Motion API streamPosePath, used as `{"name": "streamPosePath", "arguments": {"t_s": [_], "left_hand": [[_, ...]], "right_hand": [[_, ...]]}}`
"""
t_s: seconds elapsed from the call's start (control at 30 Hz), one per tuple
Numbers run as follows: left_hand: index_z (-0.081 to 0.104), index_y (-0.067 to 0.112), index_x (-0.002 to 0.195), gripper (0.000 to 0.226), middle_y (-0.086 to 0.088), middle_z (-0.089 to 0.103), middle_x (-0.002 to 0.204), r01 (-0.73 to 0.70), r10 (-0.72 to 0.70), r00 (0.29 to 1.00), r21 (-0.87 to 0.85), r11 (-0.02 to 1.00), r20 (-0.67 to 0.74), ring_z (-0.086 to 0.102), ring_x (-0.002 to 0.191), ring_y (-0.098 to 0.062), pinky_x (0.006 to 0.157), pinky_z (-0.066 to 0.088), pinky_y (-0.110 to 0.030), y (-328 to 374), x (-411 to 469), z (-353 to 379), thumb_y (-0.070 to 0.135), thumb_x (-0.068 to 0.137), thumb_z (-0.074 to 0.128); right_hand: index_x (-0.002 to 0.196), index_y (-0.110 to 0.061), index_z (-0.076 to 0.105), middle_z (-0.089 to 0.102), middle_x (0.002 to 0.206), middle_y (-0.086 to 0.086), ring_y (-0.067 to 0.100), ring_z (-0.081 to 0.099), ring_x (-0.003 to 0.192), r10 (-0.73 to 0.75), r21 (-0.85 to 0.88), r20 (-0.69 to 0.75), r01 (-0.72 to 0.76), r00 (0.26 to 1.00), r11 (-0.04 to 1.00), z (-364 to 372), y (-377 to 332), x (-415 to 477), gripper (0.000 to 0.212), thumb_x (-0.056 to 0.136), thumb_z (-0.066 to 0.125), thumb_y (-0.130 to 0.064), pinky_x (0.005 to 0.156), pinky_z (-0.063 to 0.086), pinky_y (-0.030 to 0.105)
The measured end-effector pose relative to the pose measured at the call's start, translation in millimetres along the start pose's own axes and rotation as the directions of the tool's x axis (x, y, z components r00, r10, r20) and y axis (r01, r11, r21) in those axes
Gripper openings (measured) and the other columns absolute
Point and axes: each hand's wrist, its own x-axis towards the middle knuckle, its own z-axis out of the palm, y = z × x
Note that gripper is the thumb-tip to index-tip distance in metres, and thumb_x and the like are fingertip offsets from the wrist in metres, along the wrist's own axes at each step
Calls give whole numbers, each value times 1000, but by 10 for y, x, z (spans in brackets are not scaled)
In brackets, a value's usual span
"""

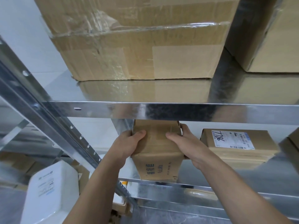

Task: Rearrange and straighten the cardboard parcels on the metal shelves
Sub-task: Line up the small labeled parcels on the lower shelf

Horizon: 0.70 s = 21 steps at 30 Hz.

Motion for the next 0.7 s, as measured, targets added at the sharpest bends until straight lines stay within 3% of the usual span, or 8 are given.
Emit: {"name": "streamPosePath", "arguments": {"t_s": [0.07, 0.27, 0.33, 0.47, 0.6, 0.7], "left_hand": [[70, 19, 115, 62, -4, 75, 109, -4, 5, 1000, 27, 1000, -10, 71, 101, -28, 98, 55, -50, -5, 1, 7, 61, 69, 66], [68, 18, 119, 38, -5, 72, 112, -15, 22, 998, 124, 992, -55, 68, 102, -28, 98, 55, -50, -9, 30, 55, 47, 95, 63], [69, 17, 117, 37, -5, 73, 111, -23, 31, 998, 128, 992, -60, 69, 102, -27, 98, 55, -50, 14, 4, 62, 47, 94, 63], [72, 19, 112, 35, -2, 77, 106, -1, 1, 1000, -28, 1000, -22, 72, 99, -22, 96, 56, -44, -15, -84, 45, 48, 95, 64], [71, 21, 118, 47, 4, 74, 118, 62, -54, 998, -256, 965, 35, 65, 113, -17, 99, 46, -45, -169, -154, -46, 58, 100, 46], [59, 21, 135, 44, -1, 57, 144, 122, -140, 988, -226, 966, -68, 52, 129, -21, 108, 38, -44, -414, -100, -80, 49, 105, 43]], "right_hand": [[130, -35, 45, 68, 112, -1, 19, 67, 100, -10, -13, -6, 10, 1000, 1000, -3, 14, 10, 36, 99, 62, -40, 74, 53, 34], [125, -39, 43, 68, 111, -6, 20, 67, 105, -31, -59, -34, 29, 999, 998, 4, 69, 63, 33, 98, 63, -40, 99, 54, 48], [125, -39, 43, 68, 111, -6, 20, 67, 104, -20, -55, -36, 18, 999, 998, 6, 59, 63, 33, 98, 62, -41, 96, 55, 46], [122, -38, 48, 72, 105, -2, 17, 70, 91, 15, 25, -3, -15, 1000, 1000, -57, 13, 0, 29, 98, 64, -37, 66, 52, 29], [120, -34, 58, 77, 103, -3, 19, 71, 92, 24, 192, 14, -26, 1000, 981, -196, 77, -36, 26, 97, 67, -27, 73, 53, 32], [125, -26, 66, 78, 111, 0, 20, 72, 98, 1, 374, 70, -27, 998, 927, -332, 190, -79, 32, 93, 68, -19, 77, 53, 32]]}}
